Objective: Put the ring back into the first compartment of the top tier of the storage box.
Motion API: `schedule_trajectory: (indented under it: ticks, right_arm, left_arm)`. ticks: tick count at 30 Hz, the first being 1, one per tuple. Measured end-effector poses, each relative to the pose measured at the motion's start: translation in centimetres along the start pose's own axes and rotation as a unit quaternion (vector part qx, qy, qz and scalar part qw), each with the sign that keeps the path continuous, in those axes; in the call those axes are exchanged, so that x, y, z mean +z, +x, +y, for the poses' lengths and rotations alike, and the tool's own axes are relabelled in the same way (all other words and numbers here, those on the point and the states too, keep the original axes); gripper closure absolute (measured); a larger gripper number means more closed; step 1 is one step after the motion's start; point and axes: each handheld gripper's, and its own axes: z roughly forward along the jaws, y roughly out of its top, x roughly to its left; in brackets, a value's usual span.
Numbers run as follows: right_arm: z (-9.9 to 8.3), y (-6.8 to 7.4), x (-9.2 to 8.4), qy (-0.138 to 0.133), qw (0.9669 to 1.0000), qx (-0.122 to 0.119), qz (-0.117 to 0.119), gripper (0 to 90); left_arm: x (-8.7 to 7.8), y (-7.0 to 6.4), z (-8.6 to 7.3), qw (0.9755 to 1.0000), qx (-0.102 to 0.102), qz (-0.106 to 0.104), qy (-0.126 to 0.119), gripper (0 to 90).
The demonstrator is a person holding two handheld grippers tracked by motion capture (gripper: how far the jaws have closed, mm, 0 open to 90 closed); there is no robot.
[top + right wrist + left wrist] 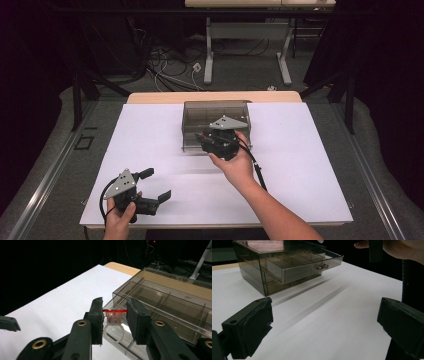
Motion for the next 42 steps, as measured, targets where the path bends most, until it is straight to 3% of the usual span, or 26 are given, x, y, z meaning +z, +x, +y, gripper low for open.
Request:
schedule_trajectory:
  ticks: [19, 42]
  right_arm:
    - [-0.4, -0.6, 2.3, 0.019, 0.9997, 0.010, -0.014, 67.0]
    - [-1.1, -0.2, 3.9, 0.034, 0.9993, 0.012, -0.013, 67.0]
  left_arm:
    - [0.0, 0.0, 0.0, 1.0000, 0.004, 0.001, 0.000, 0.3]
    - [0.0, 0.1, 0.0, 1.0000, 0.004, 0.000, 0.000, 0.3]
